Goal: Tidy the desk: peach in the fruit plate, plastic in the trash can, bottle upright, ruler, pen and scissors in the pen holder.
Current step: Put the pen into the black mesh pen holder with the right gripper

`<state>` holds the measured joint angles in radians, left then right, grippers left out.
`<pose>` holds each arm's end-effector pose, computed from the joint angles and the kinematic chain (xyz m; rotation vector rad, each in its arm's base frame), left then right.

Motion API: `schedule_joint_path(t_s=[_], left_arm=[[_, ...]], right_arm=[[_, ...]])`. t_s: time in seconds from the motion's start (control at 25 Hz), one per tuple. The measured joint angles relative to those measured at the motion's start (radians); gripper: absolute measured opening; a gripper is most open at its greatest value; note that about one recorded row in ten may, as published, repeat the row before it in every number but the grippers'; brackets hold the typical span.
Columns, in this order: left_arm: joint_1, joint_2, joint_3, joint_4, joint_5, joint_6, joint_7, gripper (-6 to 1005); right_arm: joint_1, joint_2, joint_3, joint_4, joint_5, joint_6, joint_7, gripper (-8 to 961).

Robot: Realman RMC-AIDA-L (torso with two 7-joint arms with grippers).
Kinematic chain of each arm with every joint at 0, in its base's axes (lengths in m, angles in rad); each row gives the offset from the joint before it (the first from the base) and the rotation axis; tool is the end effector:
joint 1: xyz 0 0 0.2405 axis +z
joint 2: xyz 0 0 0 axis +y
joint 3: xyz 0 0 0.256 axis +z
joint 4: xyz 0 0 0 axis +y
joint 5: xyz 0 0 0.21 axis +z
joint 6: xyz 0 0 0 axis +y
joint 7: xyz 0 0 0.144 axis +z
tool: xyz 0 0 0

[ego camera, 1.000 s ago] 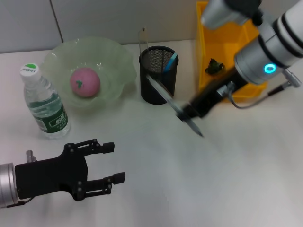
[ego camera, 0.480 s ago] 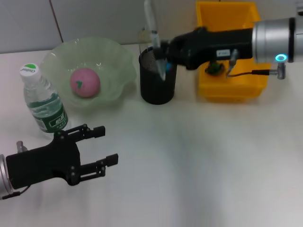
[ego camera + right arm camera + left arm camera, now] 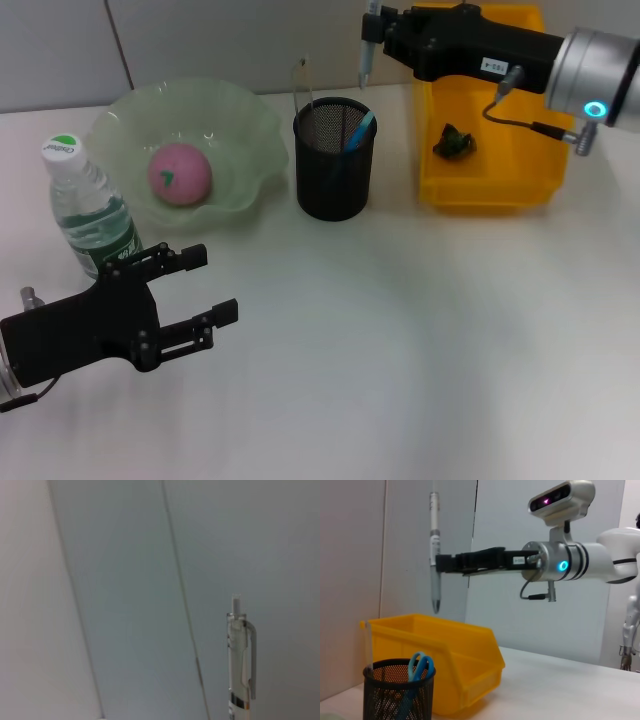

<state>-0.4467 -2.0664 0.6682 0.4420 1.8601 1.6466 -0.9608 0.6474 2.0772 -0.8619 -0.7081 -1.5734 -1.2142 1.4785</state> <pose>-0.2799 0.2869 -0.0169 -2.6532 -0.3536 -0.9188 0.1892 0.4140 0.0270 -2.3753 0.5751 0.9487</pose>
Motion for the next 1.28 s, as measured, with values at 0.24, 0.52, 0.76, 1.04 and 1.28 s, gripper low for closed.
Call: schedule_joint_path(t_s=[0.24,0.52,0.76,1.04,1.28], left_arm=[[-0.007,-0.002,0.006,0.0,0.0,-0.004,-0.003,753],[-0.006,-0.002,0.008,-0.003,0.002,-0.017,0.002,753],[0.002,-0.001,0.008,-0.012,0.003,-0.02,0.003,753],[0.006,-0.002,0.008,-0.02,0.006,-0.026,0.015,753],[0.011,0.0,0.008,-0.028,0.005,-0.031,0.025,753]], right_arm=[[0.045,0.005,-0.008,0.092,0.01,0.096,-0.029,128],[0.08,0.007,-0.009,0.232,0.164,0.135,-0.204,128],[0.111,0.008,-0.01,0.326,0.203,0.18,-0.312,128],[0.116,0.008,-0.01,0.366,0.204,0.187,-0.386,129],[0.123,0.01,-0.009,0.401,0.204,0.187,-0.453,129]])
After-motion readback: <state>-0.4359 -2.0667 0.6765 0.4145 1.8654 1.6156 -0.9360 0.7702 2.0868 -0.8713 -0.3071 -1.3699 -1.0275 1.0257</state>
